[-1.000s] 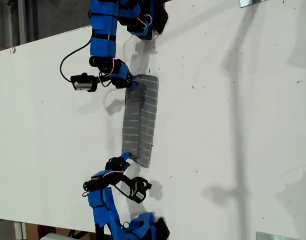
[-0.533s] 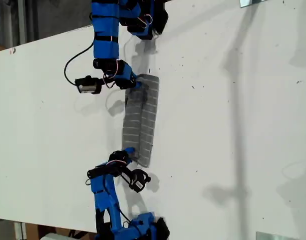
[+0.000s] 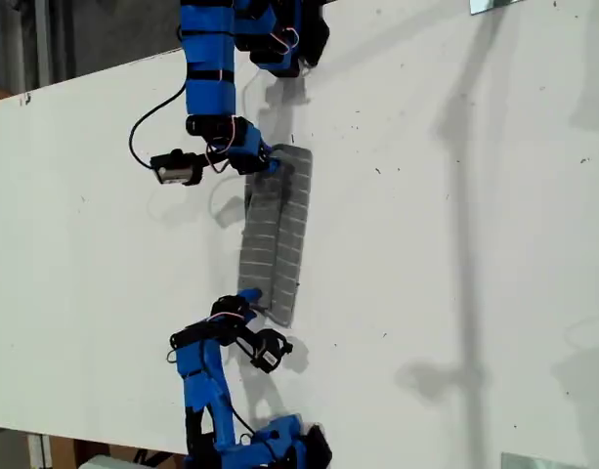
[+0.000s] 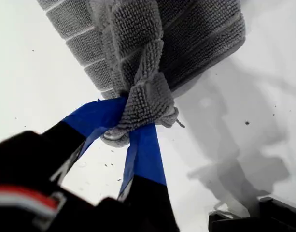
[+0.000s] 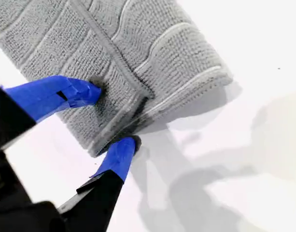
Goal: Grasp corners of a square towel and fold twice.
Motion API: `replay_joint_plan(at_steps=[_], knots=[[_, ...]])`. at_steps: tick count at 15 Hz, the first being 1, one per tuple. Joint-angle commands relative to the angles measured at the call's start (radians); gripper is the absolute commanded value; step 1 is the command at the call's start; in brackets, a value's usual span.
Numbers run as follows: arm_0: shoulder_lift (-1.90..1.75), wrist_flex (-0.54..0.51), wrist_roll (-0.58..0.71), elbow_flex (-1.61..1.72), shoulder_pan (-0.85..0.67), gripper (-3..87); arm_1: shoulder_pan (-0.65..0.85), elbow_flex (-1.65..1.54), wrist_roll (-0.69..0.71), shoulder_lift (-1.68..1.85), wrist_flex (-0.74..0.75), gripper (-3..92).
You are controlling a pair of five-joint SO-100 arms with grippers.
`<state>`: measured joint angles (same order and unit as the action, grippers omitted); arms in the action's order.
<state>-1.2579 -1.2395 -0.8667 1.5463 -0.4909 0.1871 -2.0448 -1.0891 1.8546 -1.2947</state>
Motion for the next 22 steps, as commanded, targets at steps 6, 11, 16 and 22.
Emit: replay_joint_plan(at_steps=[6, 11, 16, 22], knots=[[0.015, 0.032, -0.051, -0.020, 0.058, 3.8, -0.012, -0.002, -0.015, 0.041, 0.012, -0.1], [0.014, -0.044, -0.074, -0.121, 0.112, 0.0, -0.011, -0.011, -0.015, 0.051, 0.014, -0.1], [-0.138, -0.210, -0.107, -0.209, 0.164, 0.0, -0.025, -0.005, -0.017, 0.094, -0.012, -0.1], [-0.219, -0.232, -0.121, -0.112, 0.198, 0.0, -0.091, 0.015, -0.028, 0.075, -0.018, -0.1]])
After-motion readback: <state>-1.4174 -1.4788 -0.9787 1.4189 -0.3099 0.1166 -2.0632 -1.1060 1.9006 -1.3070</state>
